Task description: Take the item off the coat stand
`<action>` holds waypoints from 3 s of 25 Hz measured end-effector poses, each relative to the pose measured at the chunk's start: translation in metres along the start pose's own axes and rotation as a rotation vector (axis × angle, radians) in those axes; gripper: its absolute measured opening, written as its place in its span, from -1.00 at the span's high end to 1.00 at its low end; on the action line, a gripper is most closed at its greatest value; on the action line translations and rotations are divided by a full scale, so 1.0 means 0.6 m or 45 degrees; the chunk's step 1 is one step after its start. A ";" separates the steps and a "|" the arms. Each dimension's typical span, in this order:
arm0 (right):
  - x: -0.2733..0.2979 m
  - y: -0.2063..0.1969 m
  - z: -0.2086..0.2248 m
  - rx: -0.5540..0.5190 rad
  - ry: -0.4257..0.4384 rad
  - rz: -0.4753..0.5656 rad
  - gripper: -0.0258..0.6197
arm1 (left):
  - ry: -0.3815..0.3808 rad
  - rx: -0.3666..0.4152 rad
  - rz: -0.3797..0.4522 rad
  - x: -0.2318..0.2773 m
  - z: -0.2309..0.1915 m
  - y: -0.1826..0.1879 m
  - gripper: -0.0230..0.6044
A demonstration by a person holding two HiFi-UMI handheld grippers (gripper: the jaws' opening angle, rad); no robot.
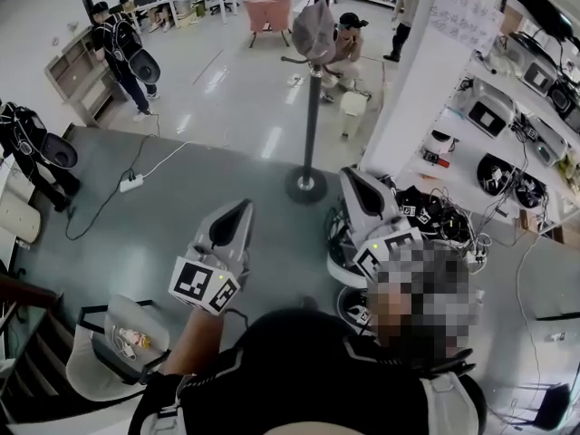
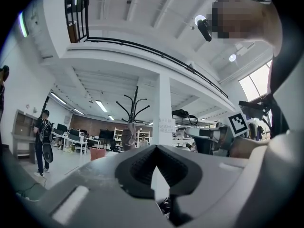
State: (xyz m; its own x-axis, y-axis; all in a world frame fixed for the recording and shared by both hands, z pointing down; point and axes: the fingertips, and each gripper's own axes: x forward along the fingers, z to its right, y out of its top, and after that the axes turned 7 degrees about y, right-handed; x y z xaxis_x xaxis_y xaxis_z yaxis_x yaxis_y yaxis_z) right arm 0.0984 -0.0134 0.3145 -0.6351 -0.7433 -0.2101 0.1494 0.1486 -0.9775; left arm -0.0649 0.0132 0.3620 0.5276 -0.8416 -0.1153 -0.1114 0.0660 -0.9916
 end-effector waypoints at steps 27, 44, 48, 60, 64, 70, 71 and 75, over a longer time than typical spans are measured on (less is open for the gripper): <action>0.044 -0.015 0.150 -0.026 0.096 0.005 0.89 | 0.116 0.036 -0.034 0.155 0.002 -0.022 0.86; 0.175 -0.030 0.179 -0.053 0.027 0.001 0.89 | 0.022 0.020 -0.010 0.227 -0.113 -0.012 0.86; 0.211 -0.038 0.176 -0.062 0.013 -0.011 0.89 | 0.014 0.009 0.000 0.235 -0.155 -0.011 0.86; 0.294 -0.053 0.181 -0.097 -0.072 -0.016 0.87 | -0.073 -0.021 0.023 0.276 -0.241 -0.015 0.86; 0.320 -0.063 0.176 -0.108 -0.072 -0.030 0.73 | -0.093 -0.036 0.017 0.286 -0.265 -0.023 0.86; 0.351 -0.066 0.178 -0.109 -0.115 -0.023 0.68 | -0.109 -0.047 0.021 0.294 -0.303 -0.021 0.86; 0.356 -0.066 0.179 -0.108 -0.119 -0.022 0.66 | -0.109 -0.048 0.021 0.296 -0.308 -0.020 0.86; 0.371 -0.069 0.181 -0.110 -0.125 -0.024 0.58 | -0.115 -0.059 0.022 0.304 -0.321 -0.021 0.86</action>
State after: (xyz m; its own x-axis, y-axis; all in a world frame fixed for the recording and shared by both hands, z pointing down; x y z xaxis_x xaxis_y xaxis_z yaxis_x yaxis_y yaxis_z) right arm 0.0333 -0.2558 0.3098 -0.5595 -0.8060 -0.1931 0.0695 0.1865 -0.9800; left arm -0.1295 -0.2444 0.3650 0.5988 -0.7888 -0.1391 -0.1588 0.0533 -0.9859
